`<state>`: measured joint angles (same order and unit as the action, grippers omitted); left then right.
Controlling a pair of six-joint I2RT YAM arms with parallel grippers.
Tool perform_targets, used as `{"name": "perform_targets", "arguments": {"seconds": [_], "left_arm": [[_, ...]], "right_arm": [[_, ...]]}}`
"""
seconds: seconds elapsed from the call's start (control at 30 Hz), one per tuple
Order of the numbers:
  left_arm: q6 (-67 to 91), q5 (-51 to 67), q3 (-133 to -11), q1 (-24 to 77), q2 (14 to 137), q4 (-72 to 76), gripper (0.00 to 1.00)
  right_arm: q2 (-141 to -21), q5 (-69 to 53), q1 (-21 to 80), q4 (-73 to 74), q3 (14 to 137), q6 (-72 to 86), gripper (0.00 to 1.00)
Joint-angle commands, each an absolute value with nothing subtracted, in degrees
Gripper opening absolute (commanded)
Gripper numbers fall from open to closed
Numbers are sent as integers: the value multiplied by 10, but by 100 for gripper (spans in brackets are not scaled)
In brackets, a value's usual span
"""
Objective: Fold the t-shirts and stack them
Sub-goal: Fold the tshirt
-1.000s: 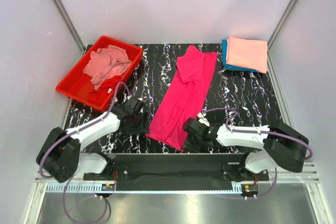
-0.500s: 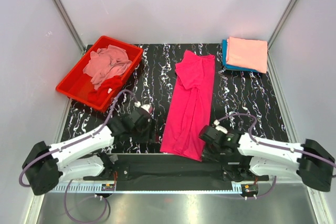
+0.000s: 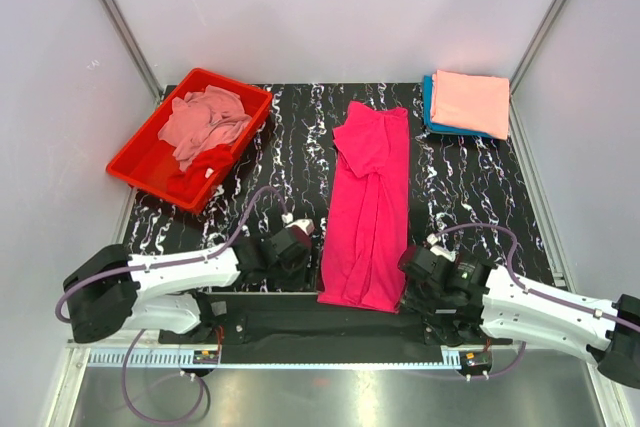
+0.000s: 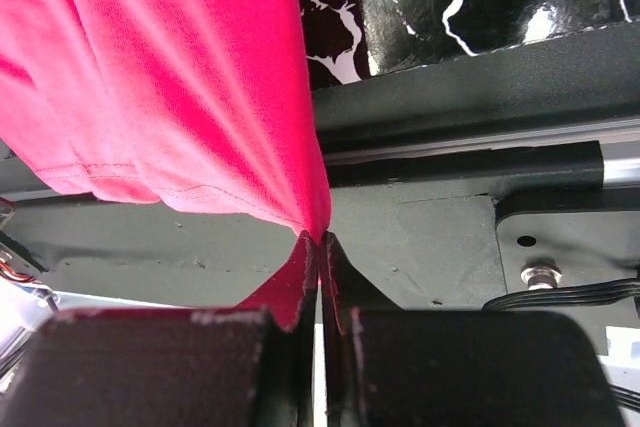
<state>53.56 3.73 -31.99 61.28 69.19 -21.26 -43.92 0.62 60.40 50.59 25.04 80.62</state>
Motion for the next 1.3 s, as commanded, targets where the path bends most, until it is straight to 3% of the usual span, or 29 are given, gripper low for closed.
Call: {"name": "perform_targets", "arguments": {"seconds": [0.0,0.5,1.0,1.03,1.17,1.2,1.27], "left_arm": [[562,51,-311,628,706,-162,66],[599,37,-305,670,749,-126,57],[619,23,-305,669,752,-127,59],[620,23,-304,669,751,-126,56],[621,19,-306,670,744,-127,24],[621,17,-308,670,741,-134,10],[622,14,-313,669,735,-148,0]], "right_arm": [[-438,24,607,522,257,816,1],[-460,26,609,508,271,798,1],[-429,33,609,520,259,802,1],[-429,33,609,520,259,802,1],[-432,30,609,525,259,800,2],[-432,30,609,526,259,800,1],[-431,30,609,535,260,801,0]]}}
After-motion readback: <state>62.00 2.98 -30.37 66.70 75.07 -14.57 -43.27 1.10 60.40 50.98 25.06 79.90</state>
